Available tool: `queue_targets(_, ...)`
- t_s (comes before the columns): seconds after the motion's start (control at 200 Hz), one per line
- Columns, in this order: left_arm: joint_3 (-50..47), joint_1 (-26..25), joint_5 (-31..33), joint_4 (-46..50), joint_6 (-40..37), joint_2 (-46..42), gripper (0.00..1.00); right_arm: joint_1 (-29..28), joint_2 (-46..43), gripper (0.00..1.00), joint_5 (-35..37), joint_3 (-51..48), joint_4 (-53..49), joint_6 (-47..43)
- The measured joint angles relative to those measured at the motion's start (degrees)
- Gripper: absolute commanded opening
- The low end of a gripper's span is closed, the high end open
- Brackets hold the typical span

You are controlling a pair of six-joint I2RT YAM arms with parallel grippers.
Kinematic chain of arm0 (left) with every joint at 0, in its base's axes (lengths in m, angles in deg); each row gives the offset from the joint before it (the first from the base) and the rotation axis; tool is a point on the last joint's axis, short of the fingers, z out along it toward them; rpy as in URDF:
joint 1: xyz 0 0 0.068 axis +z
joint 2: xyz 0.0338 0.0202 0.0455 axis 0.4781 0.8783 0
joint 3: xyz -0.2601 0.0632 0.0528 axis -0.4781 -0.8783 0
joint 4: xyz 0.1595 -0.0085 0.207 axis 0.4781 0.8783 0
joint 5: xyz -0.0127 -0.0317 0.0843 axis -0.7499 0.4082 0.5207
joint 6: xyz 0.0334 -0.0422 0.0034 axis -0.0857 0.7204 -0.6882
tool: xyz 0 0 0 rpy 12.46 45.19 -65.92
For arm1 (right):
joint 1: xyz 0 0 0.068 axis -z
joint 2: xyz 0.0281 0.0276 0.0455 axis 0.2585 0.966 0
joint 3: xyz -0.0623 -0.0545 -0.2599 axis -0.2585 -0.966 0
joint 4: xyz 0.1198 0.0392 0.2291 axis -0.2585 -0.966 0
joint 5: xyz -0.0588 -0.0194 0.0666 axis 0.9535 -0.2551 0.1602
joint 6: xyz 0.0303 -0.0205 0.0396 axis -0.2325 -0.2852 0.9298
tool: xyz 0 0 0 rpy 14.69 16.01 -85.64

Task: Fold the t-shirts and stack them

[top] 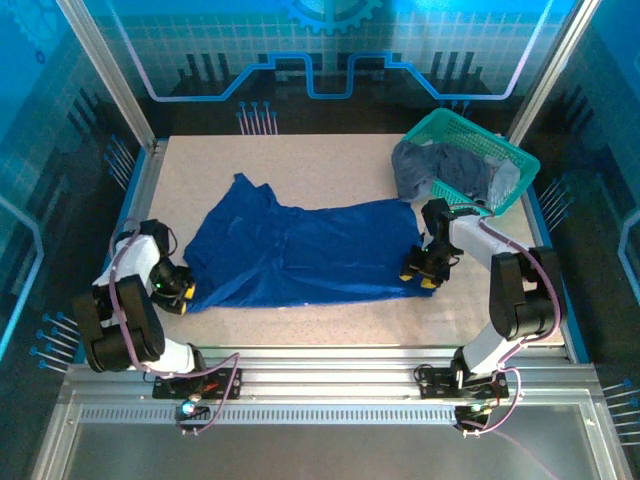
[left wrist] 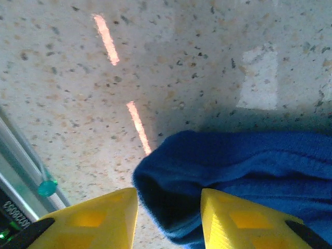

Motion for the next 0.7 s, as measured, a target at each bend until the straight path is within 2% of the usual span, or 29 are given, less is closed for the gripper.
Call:
queue_targets(0.105, -0.87, 0.00, -1.05, -1.29, 1.03, 0.63, 0.23, 0.00, 0.07, 0.50, 0.00, -0.02, 0.02, 0.00)
queue_targets(0.25, -0.92, 0.00, -1.22, -1.73, 1.99, 0.66, 0.00, 0.00, 0.07, 0.49, 0.11, -0.02, 0.02, 0.02)
queue_targets(0.47, 0.92, 0.00, -0.55, -1.46, 1.33, 1.31, 0.00, 0.00, 1.09, 0.45, 1.40, 0.00, -0.04, 0.13)
queue_targets(0.7, 6.71, 0.00, 2.71, 1.09, -2.75, 3.39, 0.00, 0.07, 5.77, 0.41, 4.42, 0.85, -1.40, 0.20)
